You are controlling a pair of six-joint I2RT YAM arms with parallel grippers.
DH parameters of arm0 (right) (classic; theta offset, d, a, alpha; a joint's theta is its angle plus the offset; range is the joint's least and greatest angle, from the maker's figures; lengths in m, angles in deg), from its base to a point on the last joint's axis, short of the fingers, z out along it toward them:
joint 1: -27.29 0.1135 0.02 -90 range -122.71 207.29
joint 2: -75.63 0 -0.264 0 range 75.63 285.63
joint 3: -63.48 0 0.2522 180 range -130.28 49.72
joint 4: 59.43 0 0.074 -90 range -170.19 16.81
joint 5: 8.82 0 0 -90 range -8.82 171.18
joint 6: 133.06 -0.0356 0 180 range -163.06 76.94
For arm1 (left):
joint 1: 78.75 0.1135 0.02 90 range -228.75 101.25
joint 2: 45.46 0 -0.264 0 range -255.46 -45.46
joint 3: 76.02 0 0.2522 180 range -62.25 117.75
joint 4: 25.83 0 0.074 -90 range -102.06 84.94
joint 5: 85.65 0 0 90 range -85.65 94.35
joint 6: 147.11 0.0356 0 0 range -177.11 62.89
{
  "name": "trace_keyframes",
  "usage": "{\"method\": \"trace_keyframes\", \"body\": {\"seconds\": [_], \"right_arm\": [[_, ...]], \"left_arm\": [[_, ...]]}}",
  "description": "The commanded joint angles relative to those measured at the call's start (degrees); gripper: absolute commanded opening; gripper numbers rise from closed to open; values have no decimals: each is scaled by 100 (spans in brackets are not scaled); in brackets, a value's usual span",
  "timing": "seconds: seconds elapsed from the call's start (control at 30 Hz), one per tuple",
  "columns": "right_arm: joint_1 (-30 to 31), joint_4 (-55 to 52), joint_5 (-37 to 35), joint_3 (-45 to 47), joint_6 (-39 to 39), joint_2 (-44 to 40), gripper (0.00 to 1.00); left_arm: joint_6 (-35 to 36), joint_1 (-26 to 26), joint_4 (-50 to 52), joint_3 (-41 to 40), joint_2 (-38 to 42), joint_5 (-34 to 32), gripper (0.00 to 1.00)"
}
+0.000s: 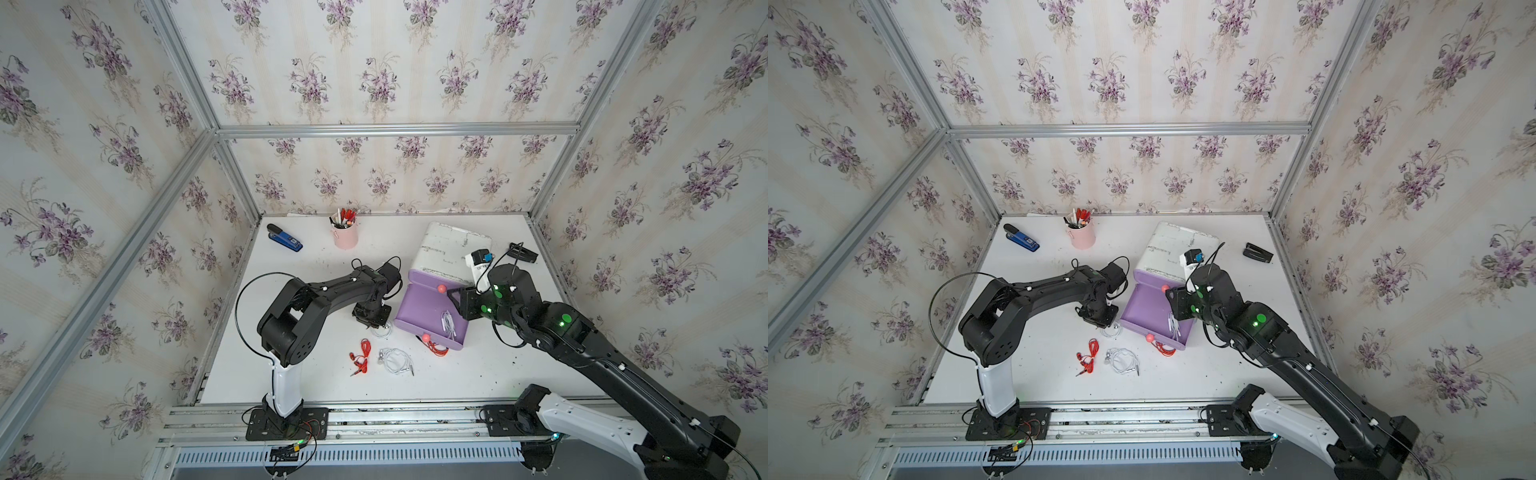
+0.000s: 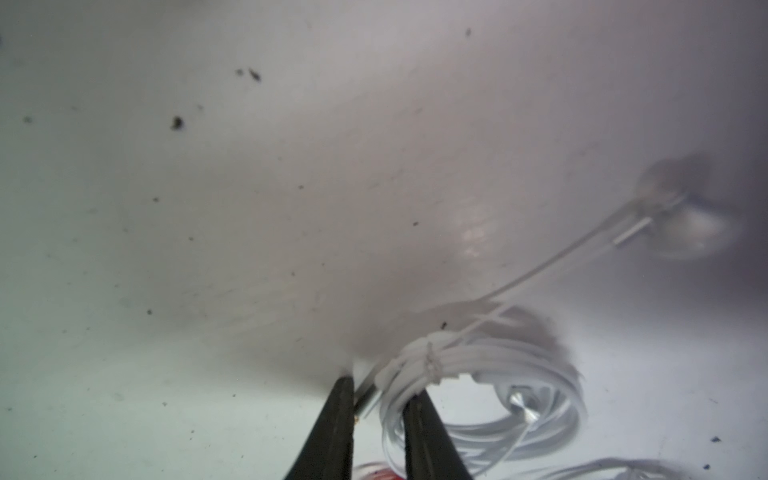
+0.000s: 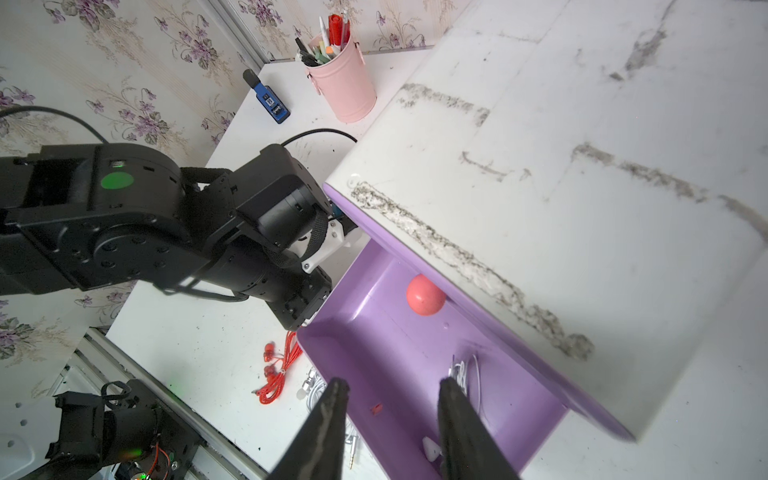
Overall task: Place the wired earphones into the drawer by color
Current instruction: Pick up the wired earphones from the center of the board.
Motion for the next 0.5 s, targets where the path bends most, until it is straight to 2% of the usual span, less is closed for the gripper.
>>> {"method": "trace_keyframes", "body": {"seconds": [0.0, 0.2, 0.47], "right_arm": [[-1, 64, -3, -5, 30, 4, 40], [-1, 55, -5, 36, 20, -40, 40], [-1, 68, 87, 68, -15, -60, 40]], "left_arm": [[99, 27, 105, -53, -43, -264, 20], [-20, 28, 11, -301, 348, -163, 10], [-215, 121, -25, -618, 1046, 6, 7]]}}
